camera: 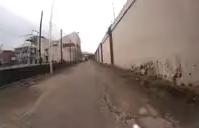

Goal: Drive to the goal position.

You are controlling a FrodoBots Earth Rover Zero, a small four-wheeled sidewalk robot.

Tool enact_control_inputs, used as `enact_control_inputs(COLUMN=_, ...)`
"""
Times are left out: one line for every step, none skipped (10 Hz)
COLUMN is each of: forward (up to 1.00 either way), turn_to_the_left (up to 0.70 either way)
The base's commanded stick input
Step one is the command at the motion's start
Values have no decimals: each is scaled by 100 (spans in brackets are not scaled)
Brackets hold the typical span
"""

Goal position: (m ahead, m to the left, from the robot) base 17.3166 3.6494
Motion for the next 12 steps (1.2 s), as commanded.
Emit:
enact_control_inputs(forward=70, turn_to_the_left=0)
enact_control_inputs(forward=70, turn_to_the_left=0)
enact_control_inputs(forward=70, turn_to_the_left=0)
enact_control_inputs(forward=70, turn_to_the_left=0)
enact_control_inputs(forward=70, turn_to_the_left=0)
enact_control_inputs(forward=70, turn_to_the_left=0)
enact_control_inputs(forward=70, turn_to_the_left=0)
enact_control_inputs(forward=70, turn_to_the_left=0)
enact_control_inputs(forward=70, turn_to_the_left=1)
enact_control_inputs(forward=70, turn_to_the_left=5)
enact_control_inputs(forward=70, turn_to_the_left=8)
enact_control_inputs(forward=70, turn_to_the_left=12)
